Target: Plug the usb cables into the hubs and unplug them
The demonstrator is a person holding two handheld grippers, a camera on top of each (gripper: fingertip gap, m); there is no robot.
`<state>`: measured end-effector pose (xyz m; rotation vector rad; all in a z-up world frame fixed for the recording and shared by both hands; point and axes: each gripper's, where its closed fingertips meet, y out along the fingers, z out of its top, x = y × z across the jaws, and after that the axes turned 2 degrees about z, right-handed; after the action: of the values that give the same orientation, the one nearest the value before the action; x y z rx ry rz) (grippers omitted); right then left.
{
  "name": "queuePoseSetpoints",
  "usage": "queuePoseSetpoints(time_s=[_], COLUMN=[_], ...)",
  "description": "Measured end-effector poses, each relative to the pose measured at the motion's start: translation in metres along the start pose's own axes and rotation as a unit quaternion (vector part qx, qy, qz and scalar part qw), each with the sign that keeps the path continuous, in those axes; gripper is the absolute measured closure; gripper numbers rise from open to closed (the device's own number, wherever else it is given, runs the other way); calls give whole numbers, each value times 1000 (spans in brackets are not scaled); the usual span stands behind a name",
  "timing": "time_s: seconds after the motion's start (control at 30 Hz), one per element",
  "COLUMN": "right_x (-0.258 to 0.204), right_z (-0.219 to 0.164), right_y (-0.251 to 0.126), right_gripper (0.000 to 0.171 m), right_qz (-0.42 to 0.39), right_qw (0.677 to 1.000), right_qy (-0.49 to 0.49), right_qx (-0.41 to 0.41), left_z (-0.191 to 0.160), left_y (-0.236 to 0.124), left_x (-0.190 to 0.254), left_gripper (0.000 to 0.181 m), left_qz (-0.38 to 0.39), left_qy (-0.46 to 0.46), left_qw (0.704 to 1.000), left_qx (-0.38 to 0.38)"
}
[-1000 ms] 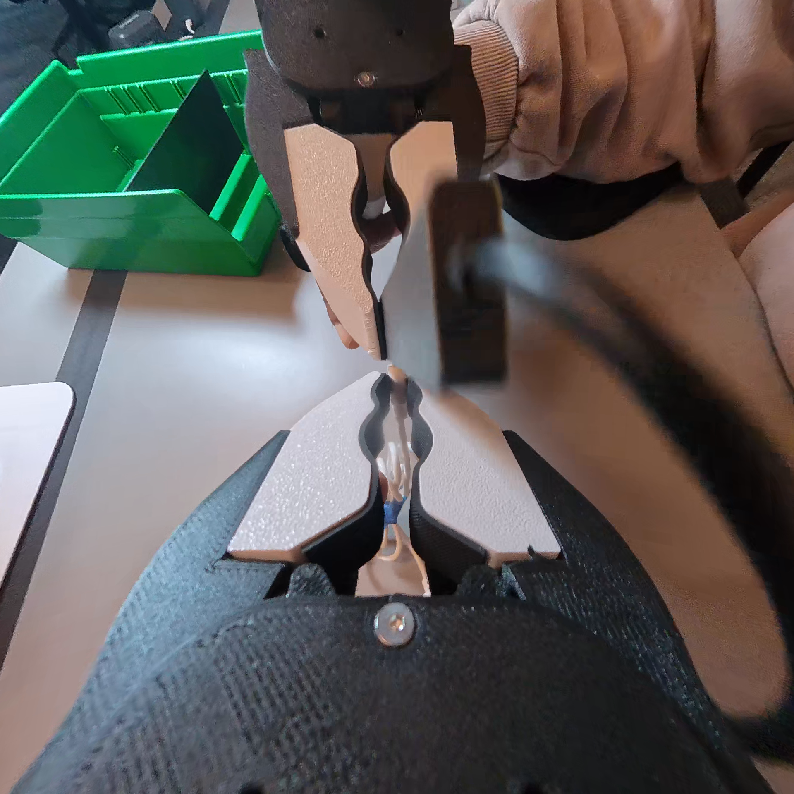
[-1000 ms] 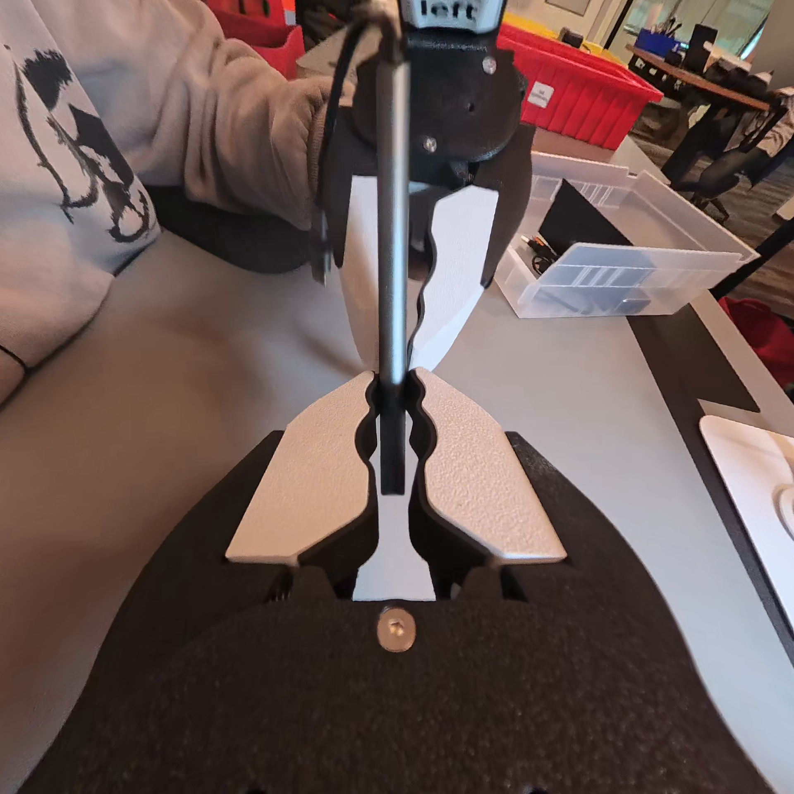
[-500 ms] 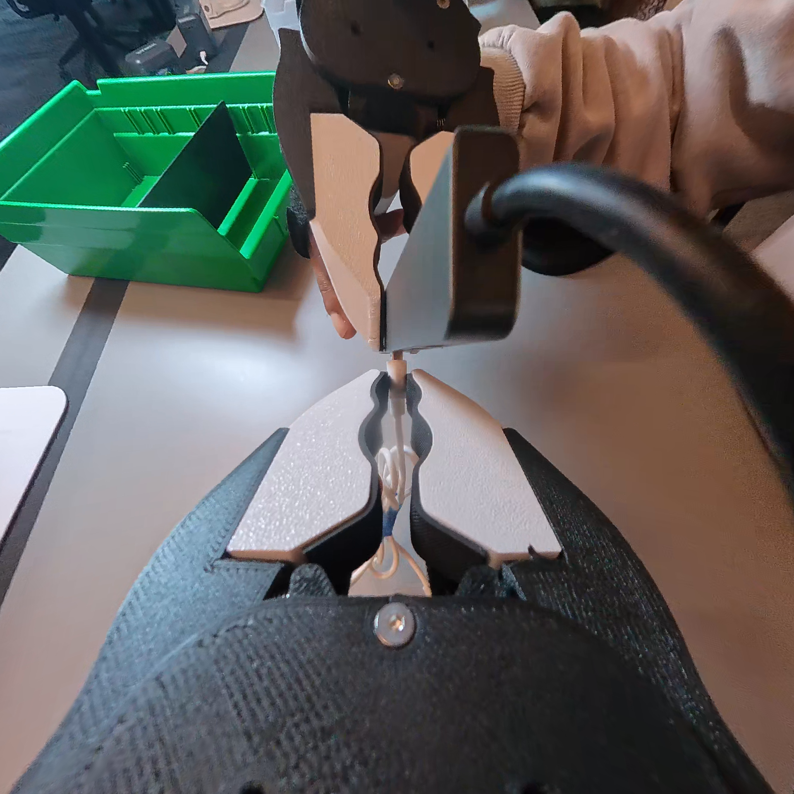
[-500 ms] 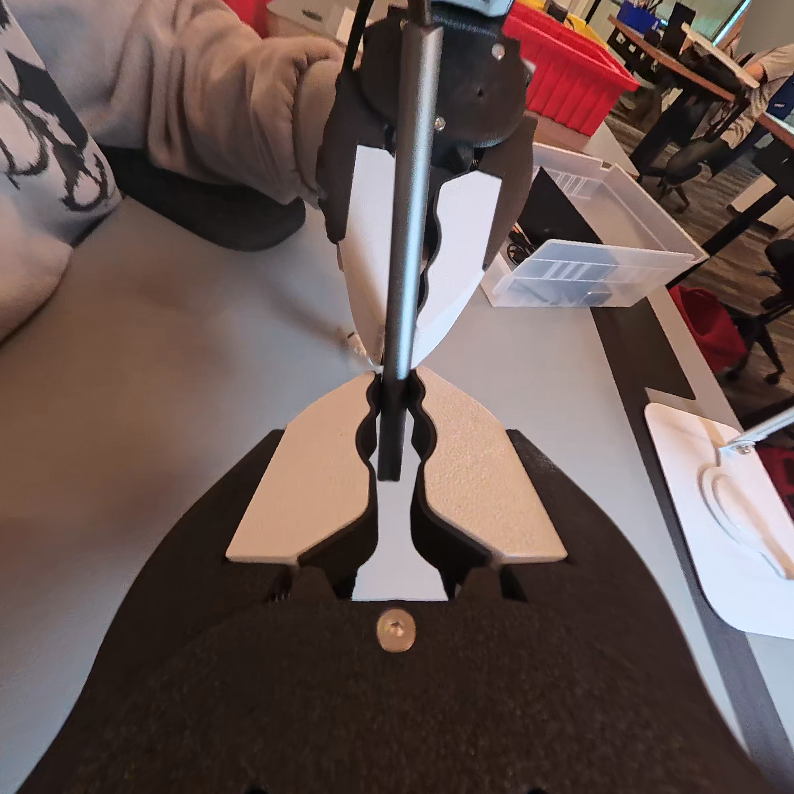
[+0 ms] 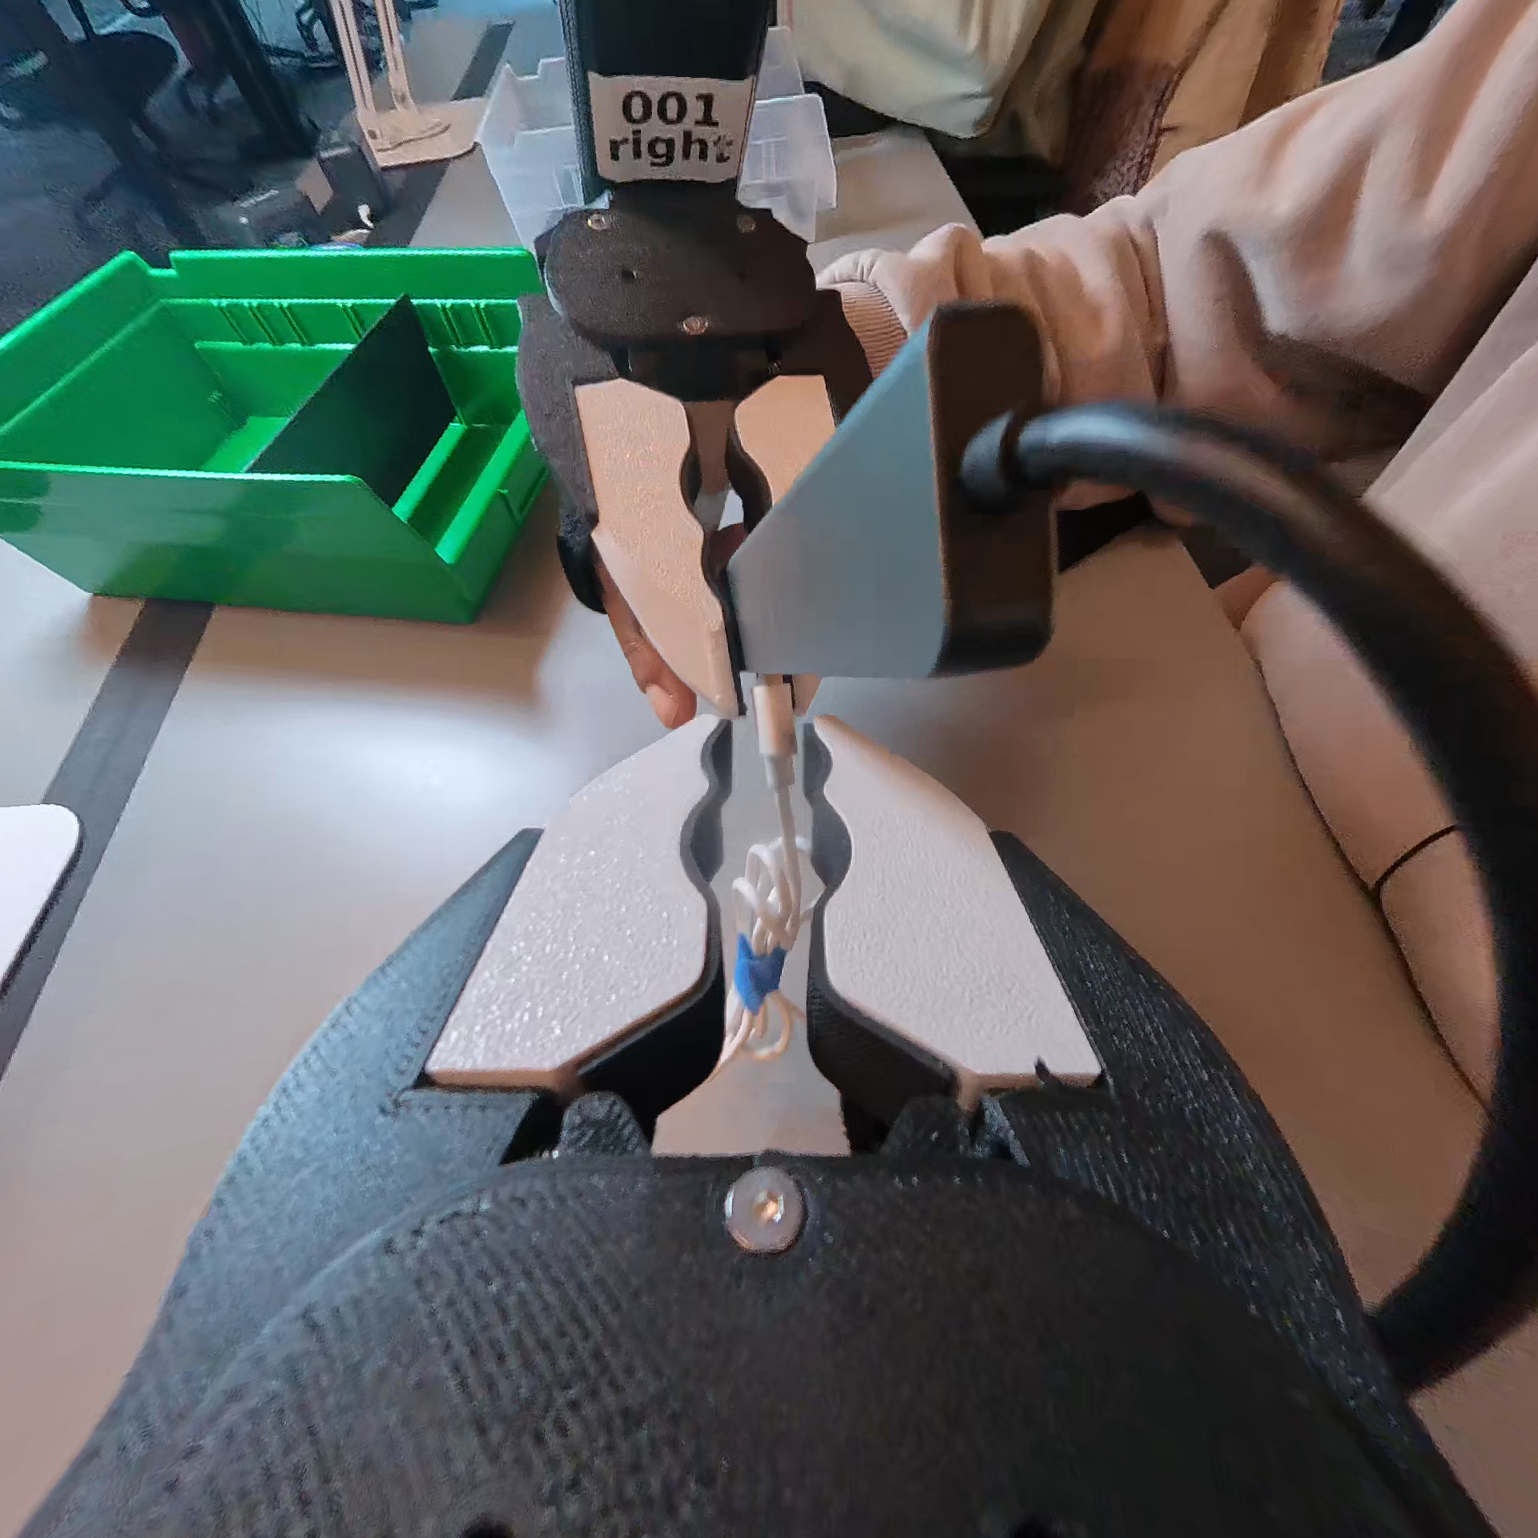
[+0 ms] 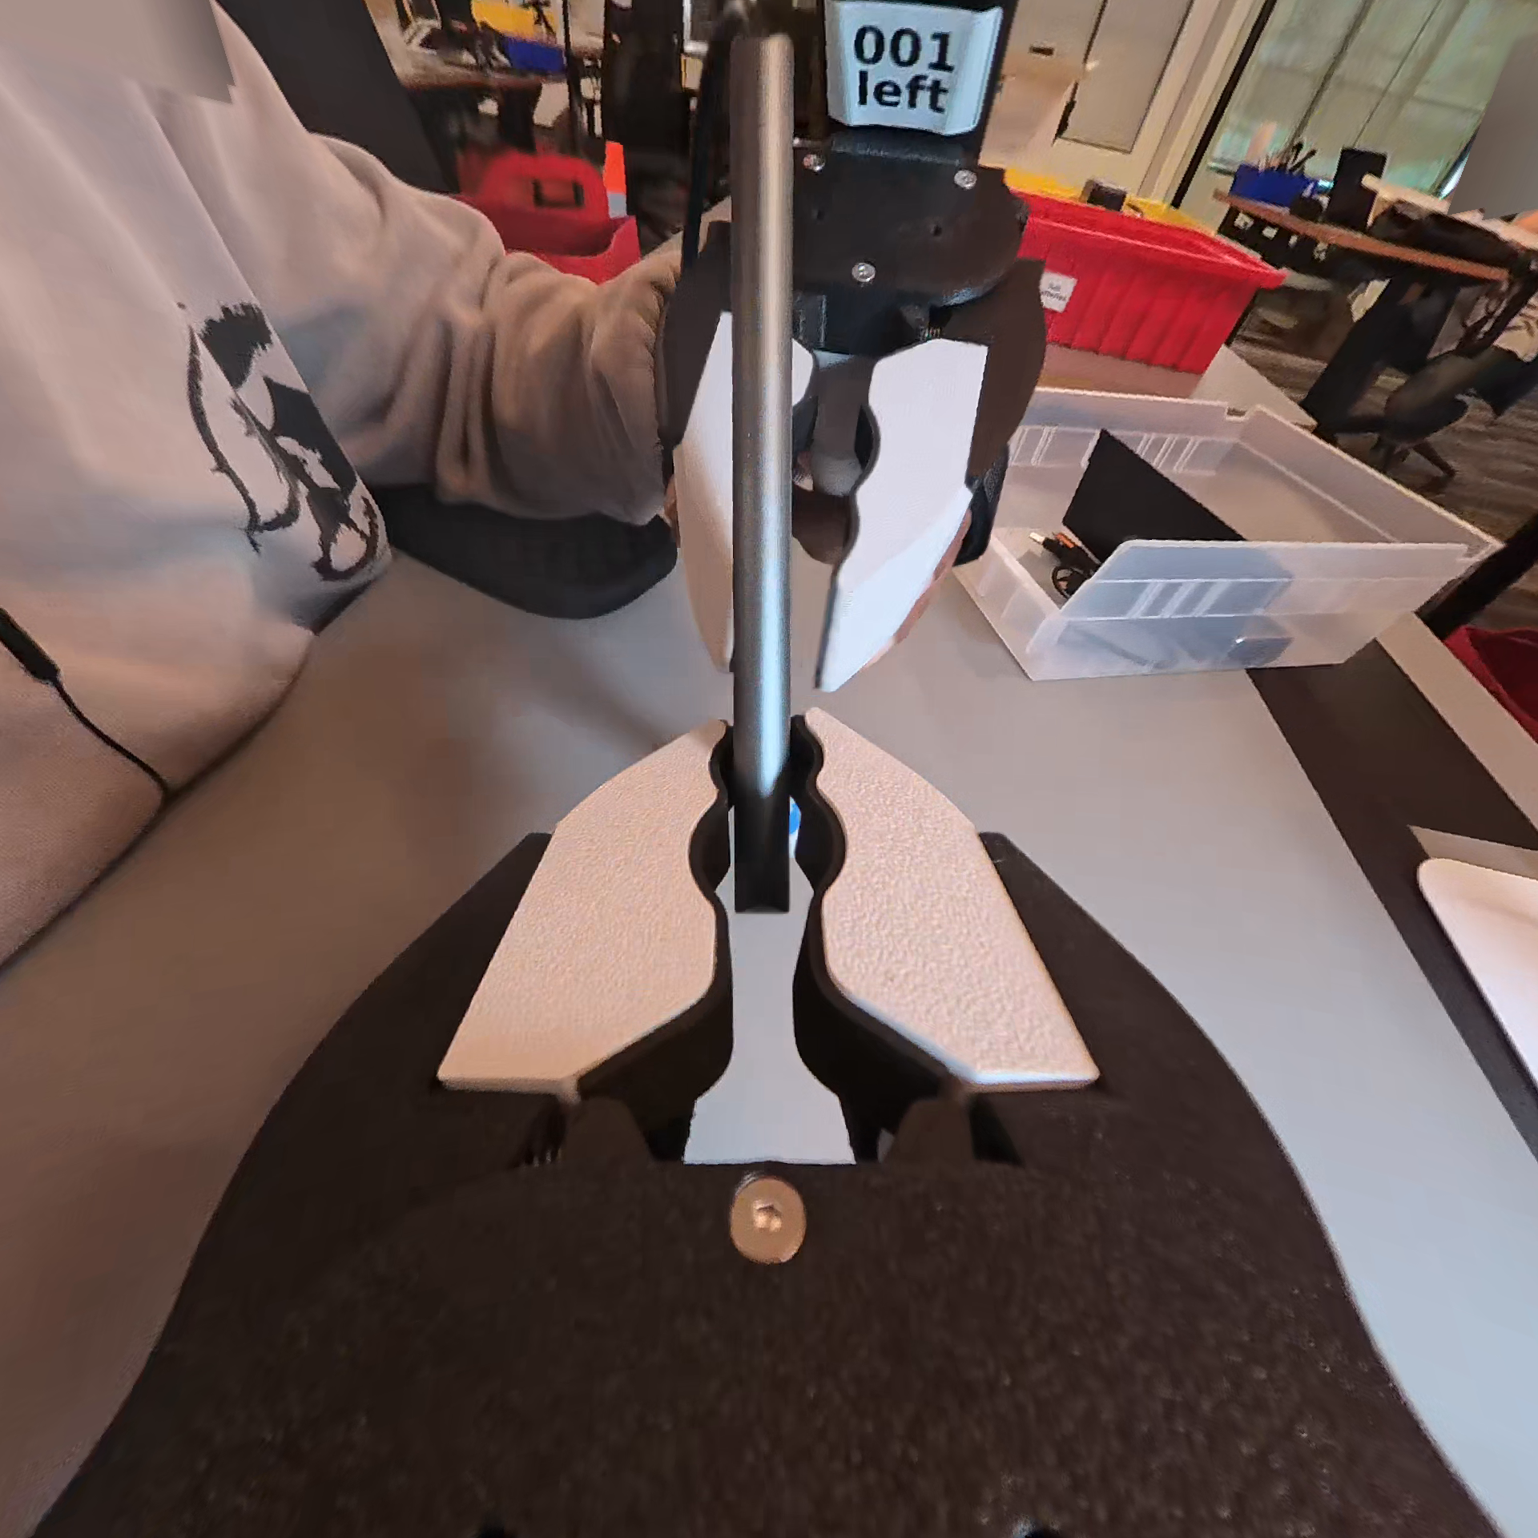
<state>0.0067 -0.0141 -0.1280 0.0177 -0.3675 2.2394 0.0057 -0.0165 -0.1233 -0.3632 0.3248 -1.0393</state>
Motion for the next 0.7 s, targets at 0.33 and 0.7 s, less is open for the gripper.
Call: queuePoseSetpoints(time_s=[0.33, 0.7], right_x=[10, 23], right_z=[7, -14], right_y=[-12, -4], right_gripper=[159, 160], right_qz=[-46, -89], right_qw=[999, 993], right_qy=[-23, -28], right_qx=[-15, -66], left_z=[20, 52], left_y=[-33, -25], left_x=[-1, -8], left_gripper=[154, 169], left_qz=[10, 94], left_qy=[58, 96], left_qw=[995, 980], left_qx=[75, 144])
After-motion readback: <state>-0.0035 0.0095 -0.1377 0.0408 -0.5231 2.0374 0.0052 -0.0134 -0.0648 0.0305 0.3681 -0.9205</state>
